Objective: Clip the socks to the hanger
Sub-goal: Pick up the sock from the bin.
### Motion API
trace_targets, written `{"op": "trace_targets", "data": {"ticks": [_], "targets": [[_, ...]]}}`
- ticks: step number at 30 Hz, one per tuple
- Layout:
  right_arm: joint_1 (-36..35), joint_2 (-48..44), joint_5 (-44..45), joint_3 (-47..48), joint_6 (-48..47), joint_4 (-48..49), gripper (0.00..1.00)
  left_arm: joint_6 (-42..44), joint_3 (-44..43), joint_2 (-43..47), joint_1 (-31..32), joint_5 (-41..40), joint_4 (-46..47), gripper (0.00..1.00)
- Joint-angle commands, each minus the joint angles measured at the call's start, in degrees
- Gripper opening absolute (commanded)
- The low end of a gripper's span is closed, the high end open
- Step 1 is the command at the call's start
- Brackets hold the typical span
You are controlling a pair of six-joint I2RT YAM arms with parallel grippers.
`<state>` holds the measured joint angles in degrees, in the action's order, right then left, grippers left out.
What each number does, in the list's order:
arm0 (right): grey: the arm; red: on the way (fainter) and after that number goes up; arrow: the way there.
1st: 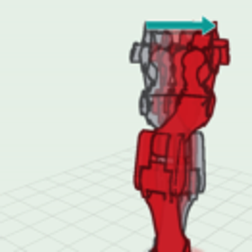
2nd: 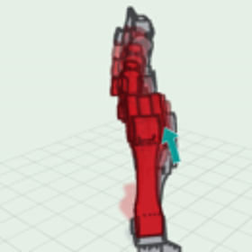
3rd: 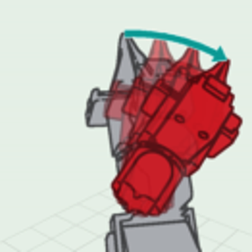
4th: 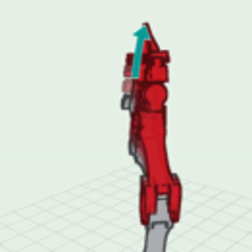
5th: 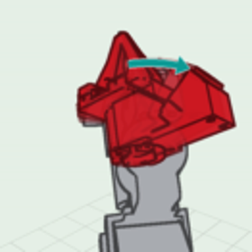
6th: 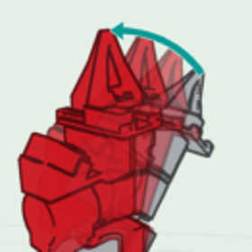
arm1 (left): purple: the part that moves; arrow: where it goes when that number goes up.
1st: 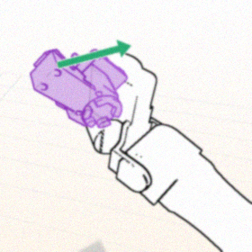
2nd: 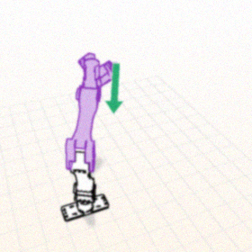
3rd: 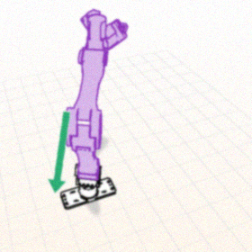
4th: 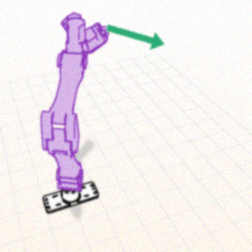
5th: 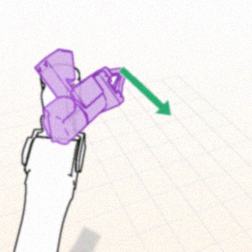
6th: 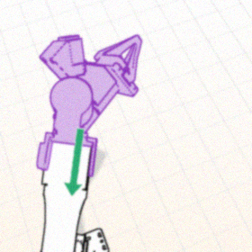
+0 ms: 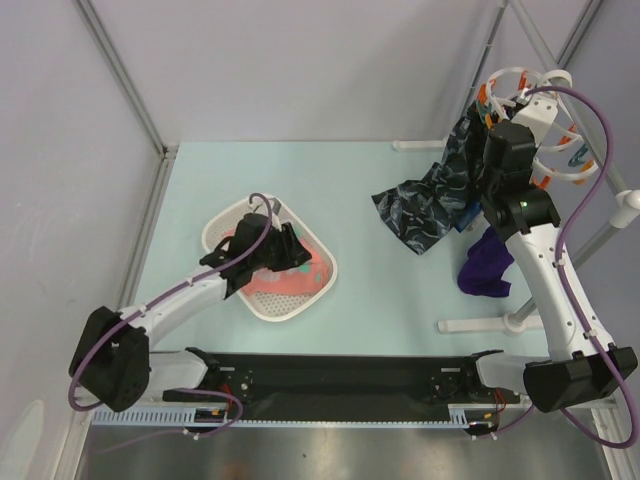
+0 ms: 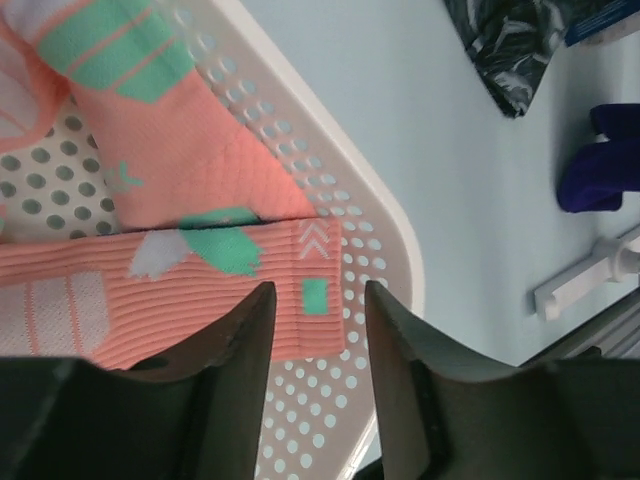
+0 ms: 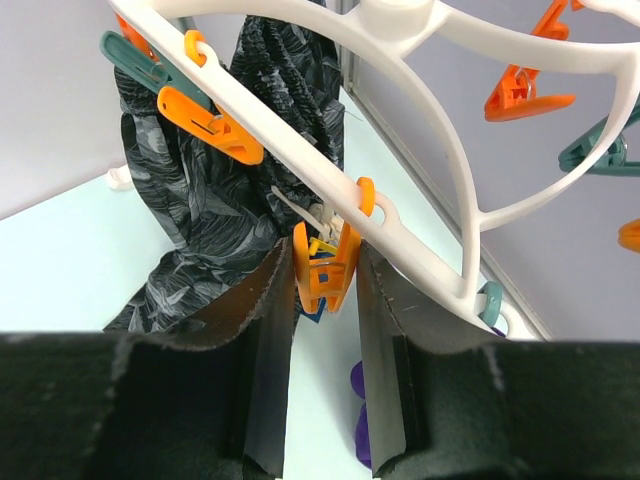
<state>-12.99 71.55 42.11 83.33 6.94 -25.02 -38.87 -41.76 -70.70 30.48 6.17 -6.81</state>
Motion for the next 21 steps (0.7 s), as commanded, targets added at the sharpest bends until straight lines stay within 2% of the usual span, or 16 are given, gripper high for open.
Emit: {"op": "trace_targets", "data": {"ticks": [1,6,10,21], "targets": [[-0.19,-0.88,-3.00,-0.45,0.35,-1.09,0.00,0.47,-0.96,-2.34,2.03,-1.86,-0.57,0.44],[-0.19,-0.97,-3.35,-0.45,0.71,-1.26,0.00,-0.24,-2.19,-5.94,5.90,-3.98,-0.57,0.44],[-0.28,-1.23,-3.26,-0.62,0.71,-1.27,0.00,-0.59,-2.01,-8.75,7.83,-2.14,1.53,0.43],[-0.36,-1.59,-3.52,-1.15,1.06,-1.35,0.00,0.02,-4.03,-13.85,8.89,-1.69,2.77,0.46]]}}
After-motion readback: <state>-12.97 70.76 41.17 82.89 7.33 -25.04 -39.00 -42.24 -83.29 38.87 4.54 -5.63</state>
